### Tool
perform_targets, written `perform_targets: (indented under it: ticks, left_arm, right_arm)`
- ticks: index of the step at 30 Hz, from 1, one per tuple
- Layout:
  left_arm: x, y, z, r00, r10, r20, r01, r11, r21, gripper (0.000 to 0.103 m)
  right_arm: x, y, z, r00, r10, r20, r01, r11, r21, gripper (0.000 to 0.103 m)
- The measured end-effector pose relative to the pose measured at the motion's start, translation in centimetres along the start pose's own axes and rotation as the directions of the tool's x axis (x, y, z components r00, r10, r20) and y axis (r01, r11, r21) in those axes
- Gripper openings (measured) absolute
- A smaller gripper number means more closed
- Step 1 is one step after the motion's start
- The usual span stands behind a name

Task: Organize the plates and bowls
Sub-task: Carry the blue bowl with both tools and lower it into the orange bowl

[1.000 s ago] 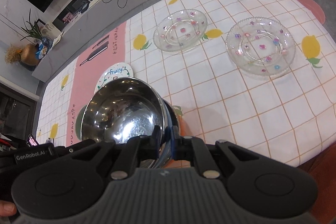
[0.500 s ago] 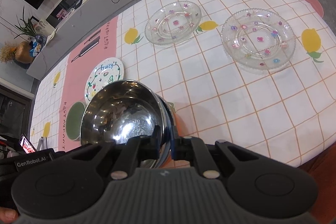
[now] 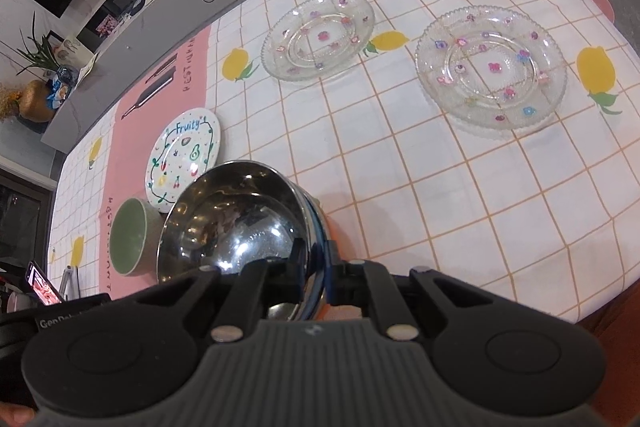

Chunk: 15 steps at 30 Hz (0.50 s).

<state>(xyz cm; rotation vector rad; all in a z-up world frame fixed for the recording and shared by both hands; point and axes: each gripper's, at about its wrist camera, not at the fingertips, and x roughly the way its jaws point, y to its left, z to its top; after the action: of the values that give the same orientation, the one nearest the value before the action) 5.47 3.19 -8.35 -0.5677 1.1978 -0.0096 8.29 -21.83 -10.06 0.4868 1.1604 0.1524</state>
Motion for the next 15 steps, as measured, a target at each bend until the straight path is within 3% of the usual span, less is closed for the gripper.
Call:
perform_targets:
  ticks: [15]
  left_arm:
    - [0.14, 0.38, 0.00, 1.000, -0.021, 0.009, 0.021, 1.000, 0.001, 0.014]
  right_arm:
    - [-0.33, 0.14, 0.07, 1.000, -0.002, 0.018, 0.002, 1.000, -0.021, 0.011]
